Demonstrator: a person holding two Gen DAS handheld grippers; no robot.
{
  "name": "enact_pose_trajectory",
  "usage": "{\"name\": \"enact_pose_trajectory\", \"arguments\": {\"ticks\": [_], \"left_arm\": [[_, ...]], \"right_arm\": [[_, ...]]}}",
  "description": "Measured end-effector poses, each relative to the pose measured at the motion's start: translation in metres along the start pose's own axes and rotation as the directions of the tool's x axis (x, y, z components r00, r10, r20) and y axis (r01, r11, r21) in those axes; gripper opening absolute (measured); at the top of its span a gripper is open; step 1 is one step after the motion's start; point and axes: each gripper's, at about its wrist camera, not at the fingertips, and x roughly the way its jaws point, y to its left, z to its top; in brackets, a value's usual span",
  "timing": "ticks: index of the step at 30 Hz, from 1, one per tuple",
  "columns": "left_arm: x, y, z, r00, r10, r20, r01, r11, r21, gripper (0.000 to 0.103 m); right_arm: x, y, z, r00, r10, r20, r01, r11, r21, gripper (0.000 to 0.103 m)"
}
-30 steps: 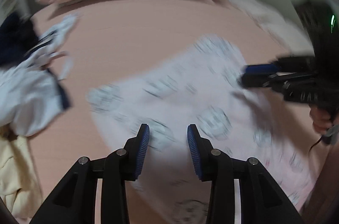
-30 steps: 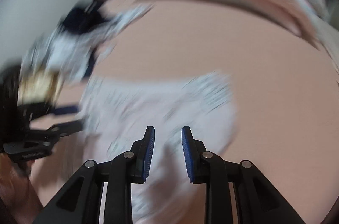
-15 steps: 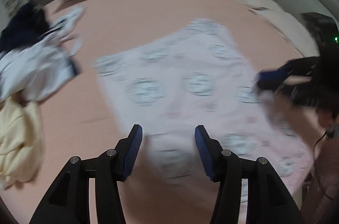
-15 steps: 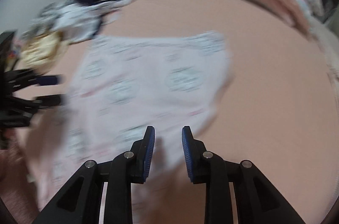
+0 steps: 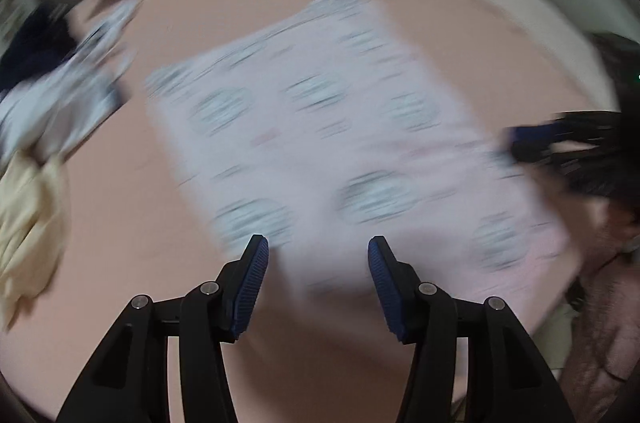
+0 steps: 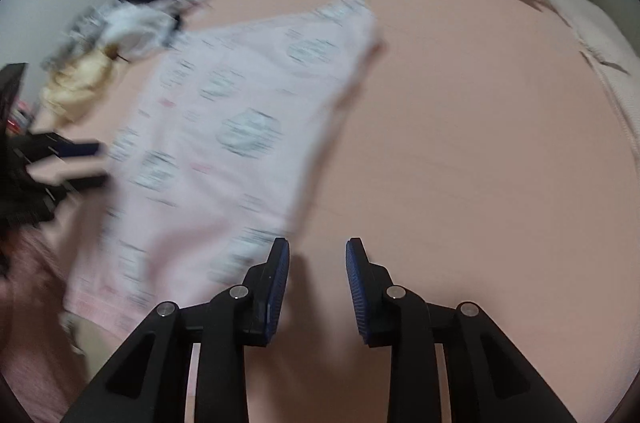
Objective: Fold clothes
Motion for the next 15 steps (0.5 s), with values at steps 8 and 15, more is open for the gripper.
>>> {"name": "enact_pose_trajectory", "arguments": {"ticks": [8,15], "left_arm": [[0.010,-0.021,-0.038,0.986,0.067,-0.154,-0.066,0.998,0.006,0.052],[-0.012,-0.043,-0.017,1.000,-0.016,0.015,0.017,0.998,-0.059,0.051]], "right_arm": [[-0.001,-0.007,-0.036,0.997,-0.070,-0.033,0.072,0.996,0.053,0.042],[-0.038,-0.015,-0.042,0.997,-0.008,0.079,-0.004,0.988,0.152,0.044]]}}
